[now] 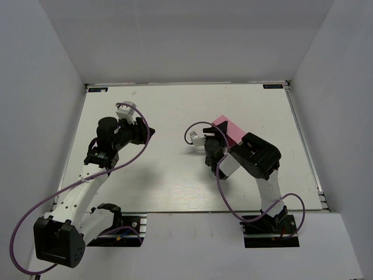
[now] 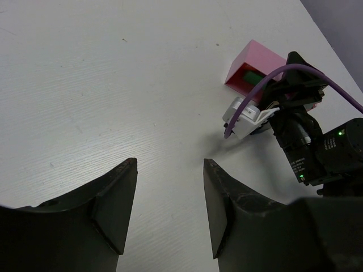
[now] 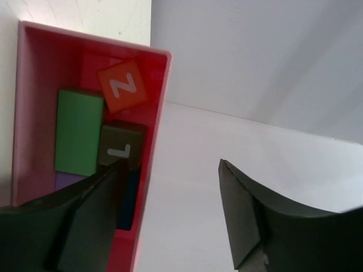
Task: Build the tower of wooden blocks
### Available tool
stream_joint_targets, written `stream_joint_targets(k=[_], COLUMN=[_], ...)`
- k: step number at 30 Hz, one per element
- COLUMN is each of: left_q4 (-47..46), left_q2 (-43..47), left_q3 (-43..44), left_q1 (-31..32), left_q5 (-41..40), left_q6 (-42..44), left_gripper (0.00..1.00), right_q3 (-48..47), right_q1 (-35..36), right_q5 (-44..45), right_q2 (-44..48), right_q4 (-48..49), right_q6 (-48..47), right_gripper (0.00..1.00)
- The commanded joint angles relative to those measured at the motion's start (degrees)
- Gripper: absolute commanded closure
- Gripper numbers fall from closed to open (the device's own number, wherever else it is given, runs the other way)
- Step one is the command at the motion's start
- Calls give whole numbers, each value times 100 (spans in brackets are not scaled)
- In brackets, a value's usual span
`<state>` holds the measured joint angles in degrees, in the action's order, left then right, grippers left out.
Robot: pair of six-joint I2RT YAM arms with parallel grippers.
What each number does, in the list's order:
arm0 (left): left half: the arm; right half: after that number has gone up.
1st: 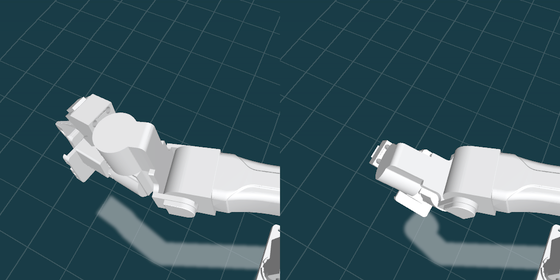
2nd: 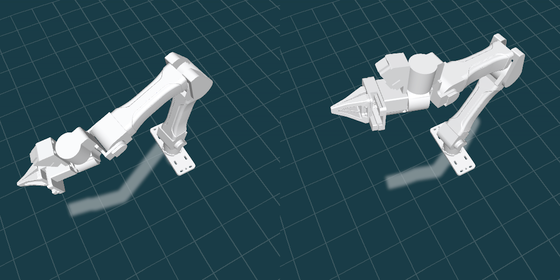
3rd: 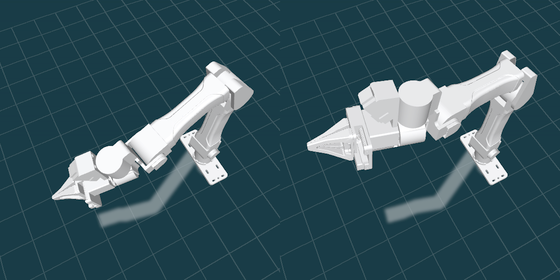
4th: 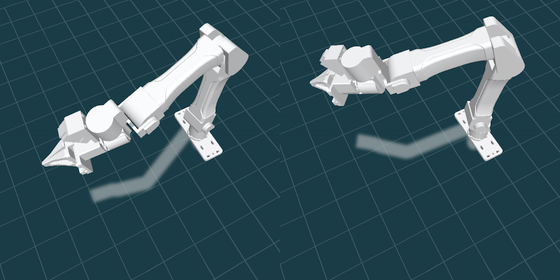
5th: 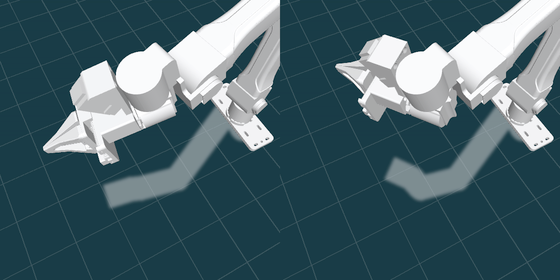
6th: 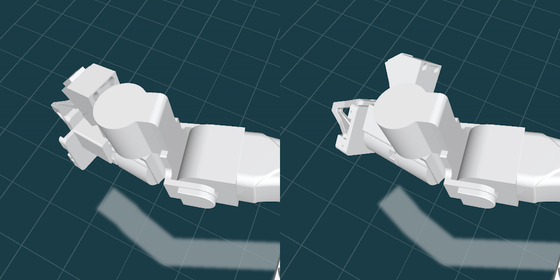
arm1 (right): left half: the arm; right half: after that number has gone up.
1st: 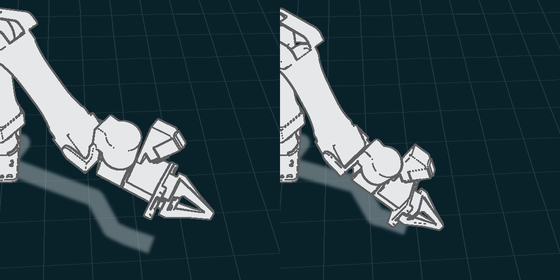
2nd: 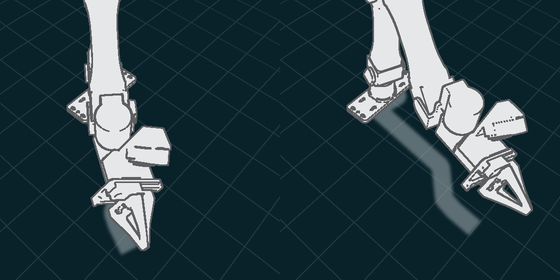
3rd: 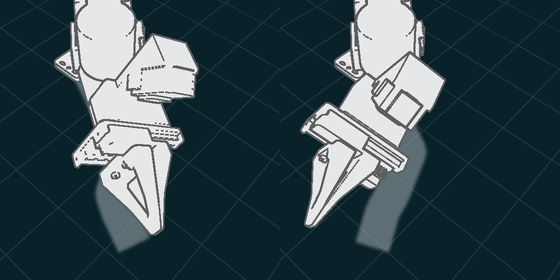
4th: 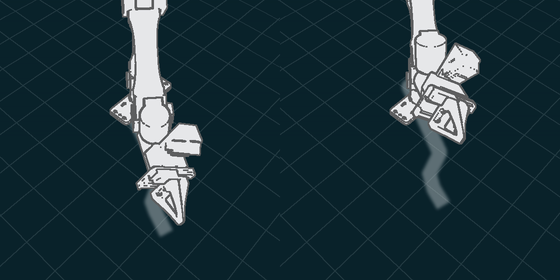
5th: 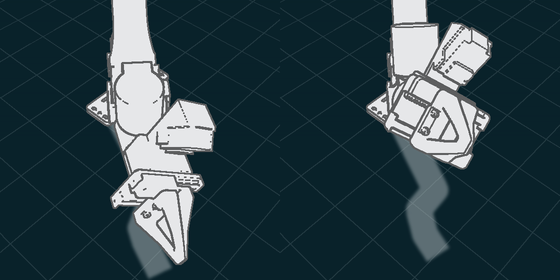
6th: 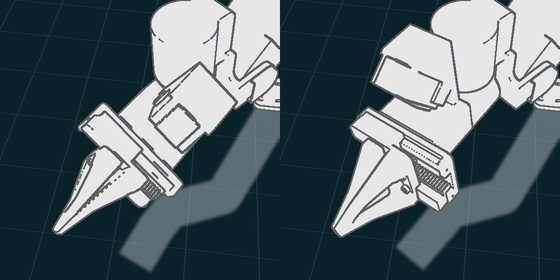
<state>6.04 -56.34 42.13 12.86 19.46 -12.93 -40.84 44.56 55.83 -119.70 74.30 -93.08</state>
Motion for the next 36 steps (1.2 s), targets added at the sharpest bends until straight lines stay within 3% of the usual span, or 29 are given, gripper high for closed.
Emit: stream_joint_targets(k=[1, 5, 6, 9, 13, 16, 28, 36], left_q4=[20, 20, 20, 20, 20, 20, 72, 72], left_q2=[149, 149, 149, 149, 149, 149, 97, 97], left_q3=[199, 199, 199, 199, 199, 199, 199, 199], left_q1=[-21, -21, -21, -21, -21, -21, -21, -21], left_q5=[-39, -39, -39, -39, -92, -92, -259, -259], left_q6=[27, 27, 27, 27, 27, 27, 80, 133], left_gripper=[40, 40, 40, 40, 40, 40, 40, 38], right_q3=[146, 252, 165, -90, -371, -627, -618, -934], right_q1=[71, 167, 176, 176, 203, 176, 220, 176], right_q5=[121, 33, -37, -361, -975, -1337, -1566, -2716], right_q2=[490, 1176, 1534, 1992, 2626, 2785, 2548, 3268], right_q4=[1395, -193, -1450, -3372, -5173, -5977, -6305, -7349], right_q6=[325, 1823, 2124, 3513, 4760, 5405, 5599, 6222], right_gripper=[28, 22, 20, 19, 19, 19, 19, 16])
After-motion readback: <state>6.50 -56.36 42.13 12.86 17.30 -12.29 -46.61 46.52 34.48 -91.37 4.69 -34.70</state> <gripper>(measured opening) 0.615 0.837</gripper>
